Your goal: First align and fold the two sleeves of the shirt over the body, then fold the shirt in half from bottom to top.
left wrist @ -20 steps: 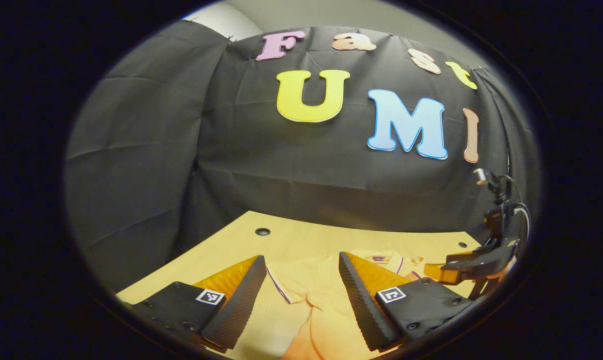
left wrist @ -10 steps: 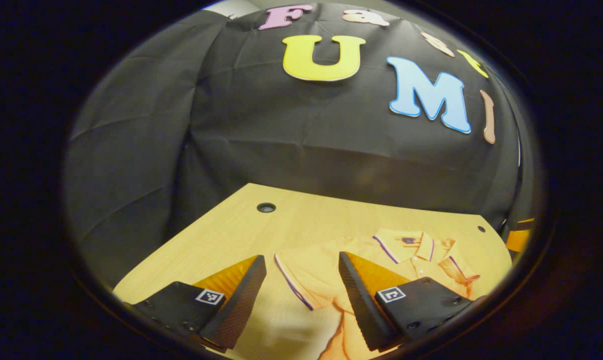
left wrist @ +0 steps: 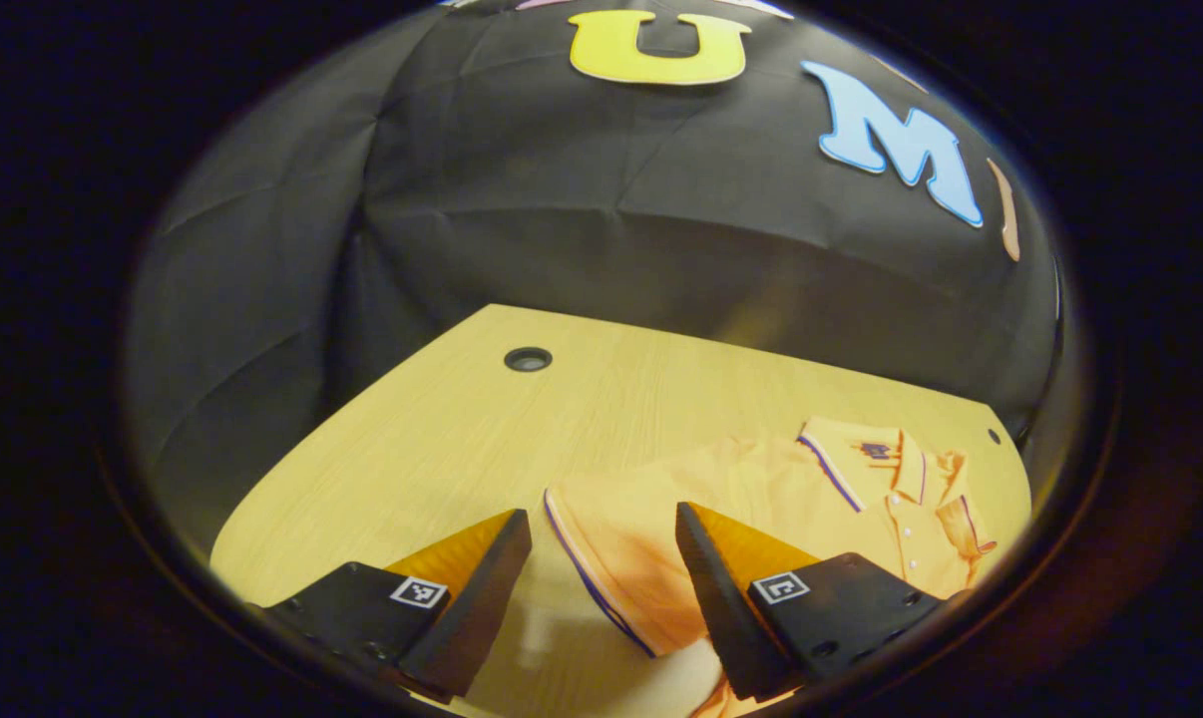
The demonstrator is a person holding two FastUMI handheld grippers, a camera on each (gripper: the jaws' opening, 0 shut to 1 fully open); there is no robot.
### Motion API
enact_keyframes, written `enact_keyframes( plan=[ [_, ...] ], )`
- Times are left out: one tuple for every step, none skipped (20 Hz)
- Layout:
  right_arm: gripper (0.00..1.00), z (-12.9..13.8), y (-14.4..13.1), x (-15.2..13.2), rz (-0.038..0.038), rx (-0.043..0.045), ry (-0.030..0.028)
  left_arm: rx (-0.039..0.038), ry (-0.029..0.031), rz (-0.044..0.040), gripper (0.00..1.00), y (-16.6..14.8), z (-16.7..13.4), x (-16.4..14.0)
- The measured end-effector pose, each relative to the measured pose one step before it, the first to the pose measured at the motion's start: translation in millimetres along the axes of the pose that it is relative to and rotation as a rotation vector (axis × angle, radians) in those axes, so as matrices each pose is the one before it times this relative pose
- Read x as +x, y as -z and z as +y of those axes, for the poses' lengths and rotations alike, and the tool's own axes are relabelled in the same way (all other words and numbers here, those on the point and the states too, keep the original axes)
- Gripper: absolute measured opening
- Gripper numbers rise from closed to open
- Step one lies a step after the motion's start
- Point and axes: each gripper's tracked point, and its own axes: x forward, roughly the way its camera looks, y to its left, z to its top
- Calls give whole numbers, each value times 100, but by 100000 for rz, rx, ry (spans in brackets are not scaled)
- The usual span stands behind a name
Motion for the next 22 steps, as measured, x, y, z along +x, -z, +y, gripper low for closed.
enact_keyframes(
  plan=[
    [95,317,4,-76,27,733,-474,76,-372,925,95,145,120,492],
    [95,320,-392,-95,-529,940,-767,113,-979,571,94,119,166,513],
    [95,175,-244,-42,-472,461,-573,46,-695,535,95,75,102,520],
    [95,138,-335,-110,-512,-241,-495,83,-844,518,94,202,145,187],
    [95,81,-201,-110,-607,-713,-405,324,-721,703,94,207,248,256],
    [95,49,-248,-88,-480,-871,-275,422,-679,712,94,260,168,330],
    [95,30,-7,-85,-180,-469,-271,144,-377,1002,94,365,59,260],
    [95,66,-3,-132,-70,-247,-430,921,-904,-192,94,-38,165,166],
    [95,16,153,-76,161,-180,-104,786,891,-148,94,-104,-185,73],
    [95,19,30,-152,37,-238,-142,974,585,217,94,-20,-147,11],
    [95,41,163,-156,-137,-343,-35,1423,165,702,96,108,-159,-35],
    [95,-4,136,-191,154,-252,-92,1658,-147,562,94,15,-122,187],
    [95,40,286,-263,351,110,-329,1767,-227,296,94,-43,-31,92],
    [95,-12,151,-172,211,189,-363,602,646,-380,94,-178,-239,5],
    [95,-255,335,-280,6,269,-89,-264,332,-802,90,-142,-269,337],
    [95,-300,256,-241,122,352,226,-183,136,53,78,66,-113,182],
    [95,-288,373,-160,-7,645,387,-331,8,-294,65,74,-56,29],
    [95,-259,200,-140,144,748,412,-916,154,-223,58,23,-19,19],
    [95,-395,228,-93,-36,680,609,-92,151,48,37,-10,27,-99],
    [95,-366,194,-140,286,512,765,1102,1025,272,34,-58,-13,62],
    [95,-295,224,-111,-21,403,618,93,-271,-12,23,-46,-326,-141],
    [95,-266,64,-129,125,196,591,1107,-685,976,12,121,-81,-94]
  ],
)
